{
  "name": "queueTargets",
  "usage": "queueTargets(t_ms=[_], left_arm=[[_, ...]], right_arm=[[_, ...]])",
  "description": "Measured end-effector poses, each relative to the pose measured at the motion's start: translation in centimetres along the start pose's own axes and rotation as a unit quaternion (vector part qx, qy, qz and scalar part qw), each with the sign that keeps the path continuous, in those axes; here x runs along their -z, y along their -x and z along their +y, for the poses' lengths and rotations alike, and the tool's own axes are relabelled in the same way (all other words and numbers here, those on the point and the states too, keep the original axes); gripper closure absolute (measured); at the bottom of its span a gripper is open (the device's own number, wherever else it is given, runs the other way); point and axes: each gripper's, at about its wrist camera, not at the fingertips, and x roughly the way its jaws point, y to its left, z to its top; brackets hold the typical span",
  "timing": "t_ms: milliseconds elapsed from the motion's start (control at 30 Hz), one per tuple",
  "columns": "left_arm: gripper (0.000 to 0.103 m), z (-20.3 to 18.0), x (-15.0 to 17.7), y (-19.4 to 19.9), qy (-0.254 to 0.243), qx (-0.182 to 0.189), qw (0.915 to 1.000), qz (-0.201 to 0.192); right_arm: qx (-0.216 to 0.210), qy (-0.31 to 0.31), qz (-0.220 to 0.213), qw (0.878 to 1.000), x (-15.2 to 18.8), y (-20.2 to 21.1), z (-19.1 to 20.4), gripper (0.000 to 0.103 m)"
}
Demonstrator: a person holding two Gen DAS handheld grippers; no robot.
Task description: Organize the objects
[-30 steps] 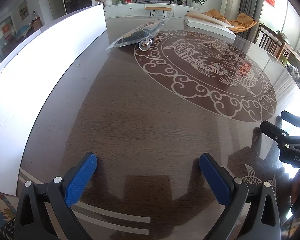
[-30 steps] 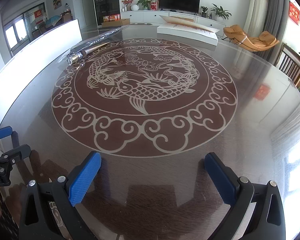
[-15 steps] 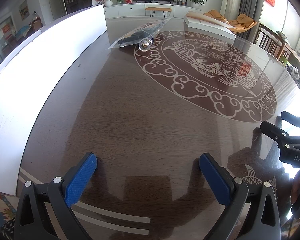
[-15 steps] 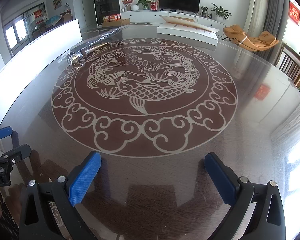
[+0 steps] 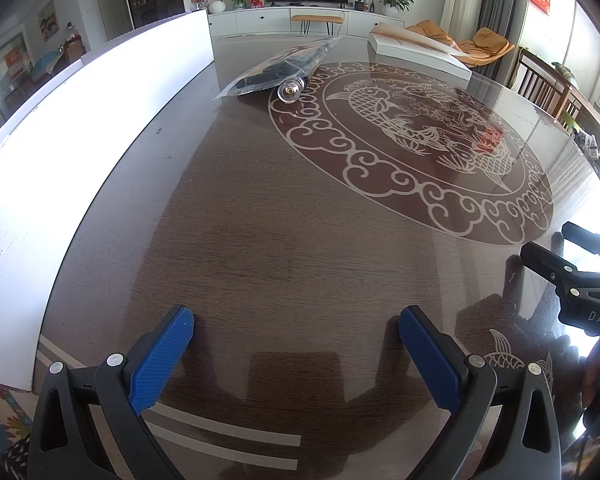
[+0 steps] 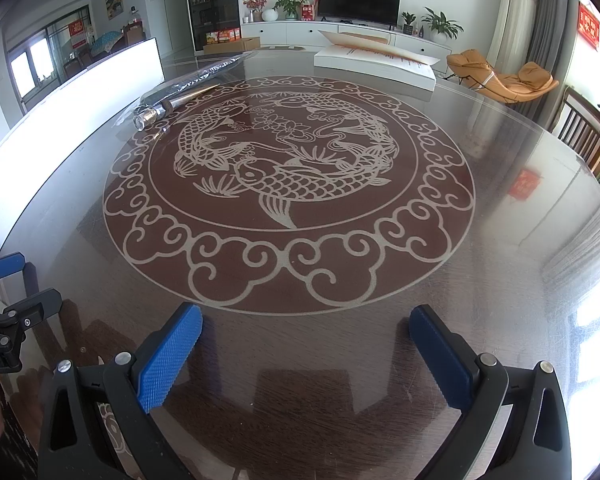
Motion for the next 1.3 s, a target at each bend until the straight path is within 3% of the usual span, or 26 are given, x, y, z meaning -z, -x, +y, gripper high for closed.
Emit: queueTargets(t_ms=[1133,1300], left_arm=[[0.0,0.0,0.0,0.0,0.0,0.0,1.0,0.0],[0.0,1.3,-0.1,0.1,0.029,-0.017,0.9994,0.0]], right_arm=[[0.0,0.0,0.0,1.0,0.0,0.0,0.0,0.0],[-0.001,-0.003,0.0,1.0,-0.1,0.0,-0.1,0.0]])
